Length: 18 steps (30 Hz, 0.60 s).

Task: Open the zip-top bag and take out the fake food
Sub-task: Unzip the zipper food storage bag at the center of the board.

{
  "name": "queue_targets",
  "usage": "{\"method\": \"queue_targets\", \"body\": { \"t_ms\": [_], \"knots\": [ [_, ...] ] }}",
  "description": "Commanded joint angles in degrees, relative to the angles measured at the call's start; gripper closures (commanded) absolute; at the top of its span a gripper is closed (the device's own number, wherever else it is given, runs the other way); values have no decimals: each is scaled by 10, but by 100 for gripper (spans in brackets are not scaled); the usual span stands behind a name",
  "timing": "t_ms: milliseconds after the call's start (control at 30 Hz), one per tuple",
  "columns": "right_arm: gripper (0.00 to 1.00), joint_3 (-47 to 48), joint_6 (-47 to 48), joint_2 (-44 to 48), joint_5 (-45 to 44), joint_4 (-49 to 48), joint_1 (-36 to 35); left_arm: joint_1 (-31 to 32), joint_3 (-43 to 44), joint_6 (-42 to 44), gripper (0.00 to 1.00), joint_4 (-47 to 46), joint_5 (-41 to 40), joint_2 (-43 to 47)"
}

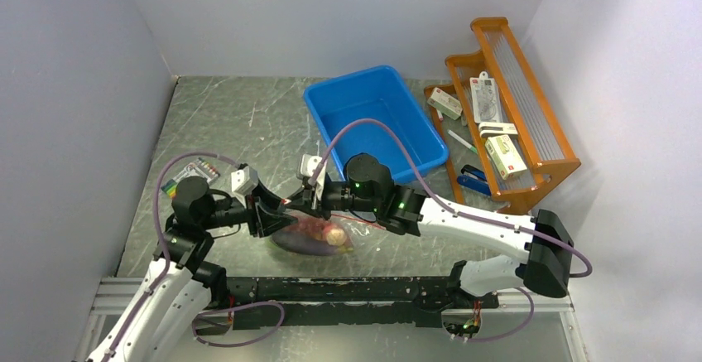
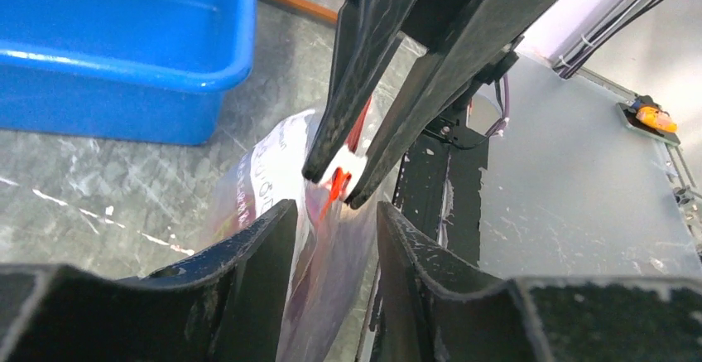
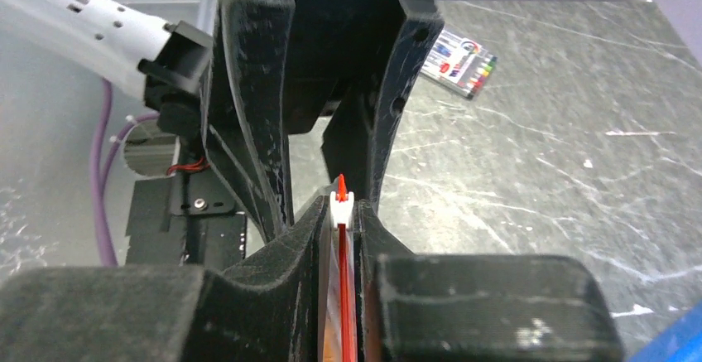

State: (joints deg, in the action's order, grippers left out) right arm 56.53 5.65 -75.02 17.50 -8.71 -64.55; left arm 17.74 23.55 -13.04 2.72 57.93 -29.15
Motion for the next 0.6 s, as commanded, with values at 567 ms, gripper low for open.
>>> {"method": "queue_targets", "body": {
  "t_ms": [567],
  "knots": [
    [91, -23, 26, 34, 79, -14, 3, 5, -12, -6, 67, -66, 52, 42]
  ]
}}
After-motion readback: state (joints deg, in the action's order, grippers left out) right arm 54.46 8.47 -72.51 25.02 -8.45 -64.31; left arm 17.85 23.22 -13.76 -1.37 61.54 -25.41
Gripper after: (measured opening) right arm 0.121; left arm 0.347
